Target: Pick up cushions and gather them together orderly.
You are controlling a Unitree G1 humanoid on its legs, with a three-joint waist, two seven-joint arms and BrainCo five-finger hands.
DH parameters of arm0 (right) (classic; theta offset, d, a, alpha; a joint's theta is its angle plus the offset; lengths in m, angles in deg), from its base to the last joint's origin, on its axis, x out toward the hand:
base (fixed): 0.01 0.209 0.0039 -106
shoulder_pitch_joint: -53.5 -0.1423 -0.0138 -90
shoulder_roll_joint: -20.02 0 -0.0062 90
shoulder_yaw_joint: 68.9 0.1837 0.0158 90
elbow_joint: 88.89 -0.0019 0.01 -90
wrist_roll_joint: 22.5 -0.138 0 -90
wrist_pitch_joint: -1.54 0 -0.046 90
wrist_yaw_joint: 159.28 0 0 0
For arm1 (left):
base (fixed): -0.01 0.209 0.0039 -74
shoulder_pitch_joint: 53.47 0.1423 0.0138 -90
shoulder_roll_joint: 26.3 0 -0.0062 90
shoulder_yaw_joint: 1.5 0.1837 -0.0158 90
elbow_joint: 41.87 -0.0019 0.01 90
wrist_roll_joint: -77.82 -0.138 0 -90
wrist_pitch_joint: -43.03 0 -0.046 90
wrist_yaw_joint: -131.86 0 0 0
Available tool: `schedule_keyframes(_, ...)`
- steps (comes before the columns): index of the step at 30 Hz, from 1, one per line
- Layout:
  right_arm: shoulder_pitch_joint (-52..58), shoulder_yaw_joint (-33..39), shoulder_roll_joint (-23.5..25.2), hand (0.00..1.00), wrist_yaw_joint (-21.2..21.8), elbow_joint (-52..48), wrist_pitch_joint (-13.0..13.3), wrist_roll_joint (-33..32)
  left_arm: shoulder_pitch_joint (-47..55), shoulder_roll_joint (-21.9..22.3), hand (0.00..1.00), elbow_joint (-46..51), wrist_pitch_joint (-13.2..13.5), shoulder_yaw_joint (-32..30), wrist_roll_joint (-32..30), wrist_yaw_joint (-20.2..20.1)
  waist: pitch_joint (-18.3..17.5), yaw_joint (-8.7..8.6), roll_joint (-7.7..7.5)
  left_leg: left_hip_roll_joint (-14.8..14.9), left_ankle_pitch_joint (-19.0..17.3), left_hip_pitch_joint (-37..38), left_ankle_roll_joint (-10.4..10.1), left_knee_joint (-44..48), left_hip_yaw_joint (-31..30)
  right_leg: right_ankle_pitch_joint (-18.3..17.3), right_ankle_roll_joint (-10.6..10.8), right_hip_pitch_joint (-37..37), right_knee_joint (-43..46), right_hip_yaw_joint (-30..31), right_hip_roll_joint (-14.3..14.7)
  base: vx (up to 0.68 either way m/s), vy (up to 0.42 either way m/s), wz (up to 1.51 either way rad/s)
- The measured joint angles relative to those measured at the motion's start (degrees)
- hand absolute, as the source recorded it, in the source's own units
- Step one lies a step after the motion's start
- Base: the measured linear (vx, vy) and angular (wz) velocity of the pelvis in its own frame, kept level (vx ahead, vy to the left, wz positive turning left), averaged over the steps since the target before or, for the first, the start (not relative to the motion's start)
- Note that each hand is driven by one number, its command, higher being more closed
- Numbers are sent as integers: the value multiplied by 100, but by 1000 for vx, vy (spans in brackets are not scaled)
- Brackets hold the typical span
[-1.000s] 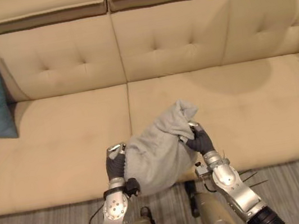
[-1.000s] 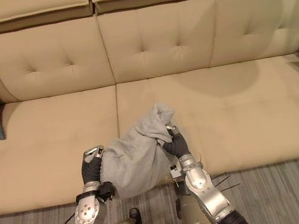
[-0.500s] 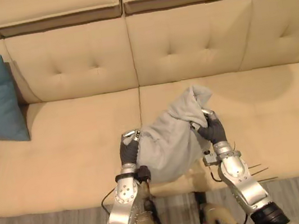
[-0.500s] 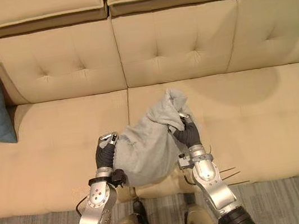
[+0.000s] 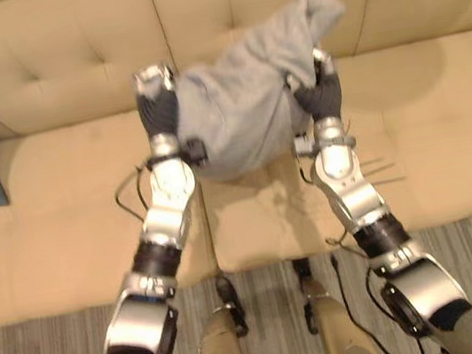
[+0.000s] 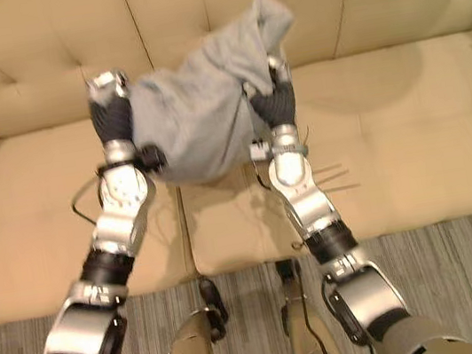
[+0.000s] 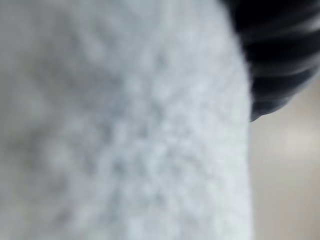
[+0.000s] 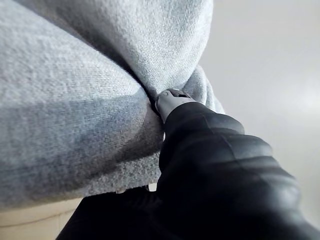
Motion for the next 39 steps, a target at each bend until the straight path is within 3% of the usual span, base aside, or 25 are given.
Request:
schedule_keyframes(2,-684,243,118,100,-149,529,-11,68,-959,-207,100,-751,-32,-128,19,65,274,-30,-26,38,73,-229,-2,16,1,51,-9,-243,48,-8,36,-118,-110,1)
schedule_keyframes(7,-1298,447,261,100,-305,959,-182,175,-1859,-322,100,-1626,-46,-421,329,41,636,-50,-55,68,210,-442,-14,-46,1,72,-13,-524,144,-9,76,-1,-74,-2)
schedule_keyframes(8,-1434,446,299,100,-354,1001,-183,220,-1966,-321,0,-1726,-49,-518,444,41,718,-57,-58,73,214,-442,-19,-58,1,71,-13,-559,184,-5,84,23,-77,-4)
schedule_keyframes(9,-1548,447,318,0,-367,1028,-188,236,-2064,-320,0,-1801,-49,-577,548,45,750,-60,-60,64,236,-456,-31,-109,14,71,-13,-611,193,15,82,10,-47,-3)
schedule_keyframes(16,-1920,573,545,0,-538,1033,-237,385,-2761,-580,0,-2392,-157,-1001,1038,12,844,-40,-82,-30,479,-558,-43,-463,-22,-14,-28,-878,333,-55,41,4,-61,9)
schedule_keyframes(23,-2662,627,303,0,-529,1432,-269,321,-3520,-1344,0,-2506,-289,-999,1031,-228,866,-44,-91,-115,853,-599,-70,-956,-232,-45,-54,-1034,412,-306,0,-16,-52,18)
schedule_keyframes(27,-3120,703,-171,0,-190,1972,-219,-527,-3650,-1881,0,-2503,-281,-965,1035,-471,868,33,-89,-143,942,-615,-60,-1040,-333,-51,-63,-1034,441,-432,-26,-23,-34,15)
schedule_keyframes(32,-3240,724,-827,0,124,2306,-167,-1221,-3568,-2201,0,-2402,-240,-831,1036,-647,877,101,-83,-217,1116,-606,-40,-1207,-527,-87,-109,-1033,534,-618,-83,-25,-23,18)
schedule_keyframes(35,-2936,679,-1140,0,220,1950,-157,-1394,-2431,-2285,0,-1515,-165,-846,1028,-751,878,97,-83,-250,1140,-458,-45,-1259,-549,-176,-93,-953,632,-601,-101,-20,-13,9)
schedule_keyframes(37,-2100,619,-1317,0,322,1055,-108,-1386,-1214,-2231,0,-812,-88,-898,1018,-878,876,81,-85,-247,1120,-253,-54,-1292,-564,-272,-86,-742,663,-627,-98,18,-28,9)
schedule_keyframes(39,-697,617,-1622,0,562,218,103,-1172,382,-1810,0,-241,-48,-1067,1016,-1091,853,89,-95,-231,1017,18,-103,-1325,-587,-412,-81,-461,667,-645,-88,36,-33,10)
